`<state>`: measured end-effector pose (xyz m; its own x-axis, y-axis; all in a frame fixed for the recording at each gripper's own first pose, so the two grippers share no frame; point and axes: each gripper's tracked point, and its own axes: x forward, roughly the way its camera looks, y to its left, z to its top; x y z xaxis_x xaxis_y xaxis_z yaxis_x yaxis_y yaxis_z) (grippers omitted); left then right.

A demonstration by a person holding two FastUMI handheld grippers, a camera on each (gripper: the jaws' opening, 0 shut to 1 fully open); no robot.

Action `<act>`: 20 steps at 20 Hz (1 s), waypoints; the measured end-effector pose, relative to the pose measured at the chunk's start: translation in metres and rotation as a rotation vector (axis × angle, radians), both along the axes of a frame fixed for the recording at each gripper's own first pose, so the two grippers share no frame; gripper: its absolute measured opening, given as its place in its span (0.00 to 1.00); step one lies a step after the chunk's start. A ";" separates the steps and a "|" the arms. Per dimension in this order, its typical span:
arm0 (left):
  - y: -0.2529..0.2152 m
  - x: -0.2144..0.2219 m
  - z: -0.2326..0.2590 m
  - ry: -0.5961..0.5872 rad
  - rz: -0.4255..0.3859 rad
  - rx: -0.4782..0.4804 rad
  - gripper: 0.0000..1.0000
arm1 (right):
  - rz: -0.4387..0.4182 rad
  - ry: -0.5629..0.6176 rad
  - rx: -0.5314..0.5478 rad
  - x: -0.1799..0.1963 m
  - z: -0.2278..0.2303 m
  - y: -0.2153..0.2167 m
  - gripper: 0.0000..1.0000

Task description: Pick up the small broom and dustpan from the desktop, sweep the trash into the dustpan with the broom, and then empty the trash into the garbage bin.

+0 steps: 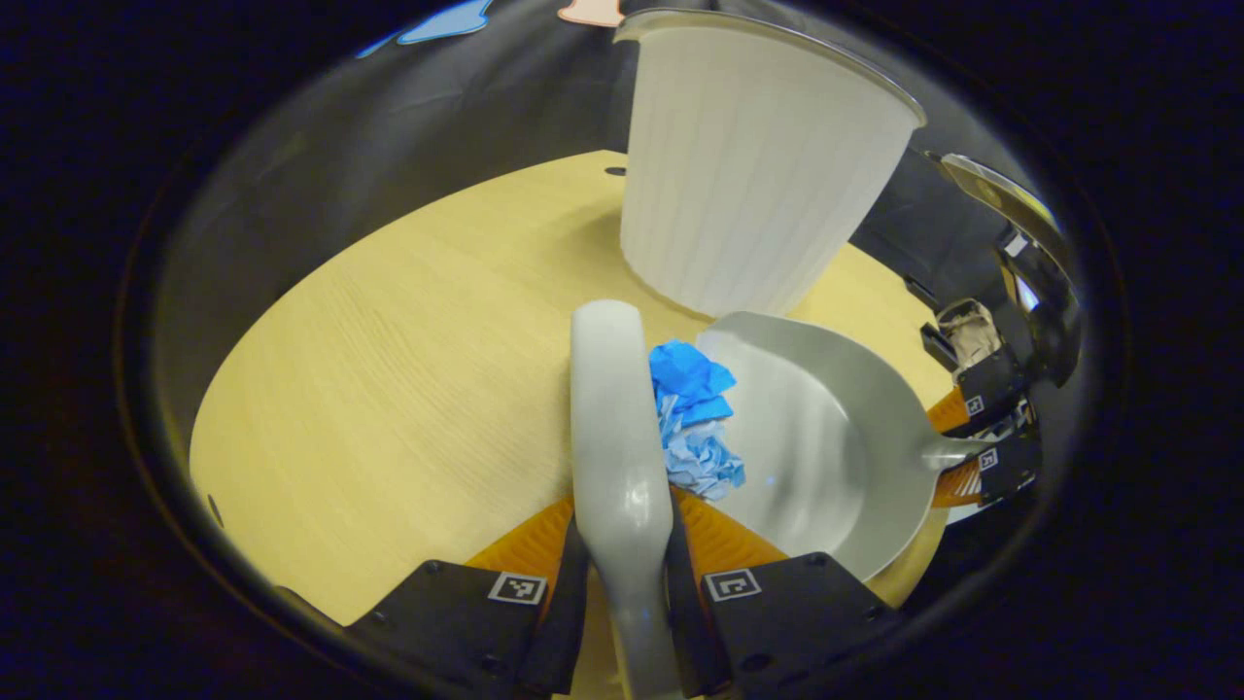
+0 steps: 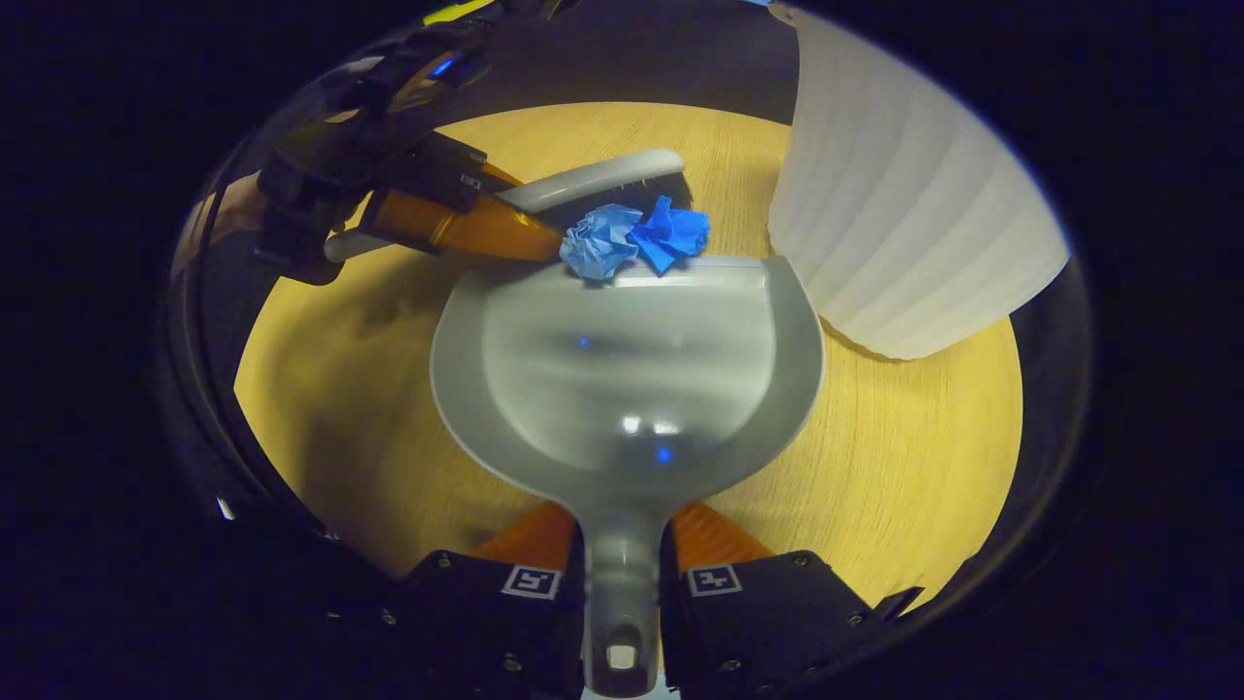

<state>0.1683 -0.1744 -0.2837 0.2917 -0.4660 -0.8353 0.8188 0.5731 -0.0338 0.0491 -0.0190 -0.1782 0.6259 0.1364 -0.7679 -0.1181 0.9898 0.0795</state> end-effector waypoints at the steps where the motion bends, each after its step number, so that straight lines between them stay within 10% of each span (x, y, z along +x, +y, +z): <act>1: -0.002 -0.003 0.005 0.006 -0.008 -0.003 0.43 | 0.002 -0.004 -0.003 0.001 0.003 0.000 0.33; 20: -0.012 -0.041 0.026 0.016 0.086 -0.074 0.47 | -0.013 -0.057 0.053 0.040 0.023 -0.002 0.33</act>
<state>0.1268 -0.1860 -0.2579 0.3200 -0.5005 -0.8045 0.7654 0.6369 -0.0918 0.0886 -0.0206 -0.1556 0.6702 0.1675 -0.7231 -0.1110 0.9859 0.1254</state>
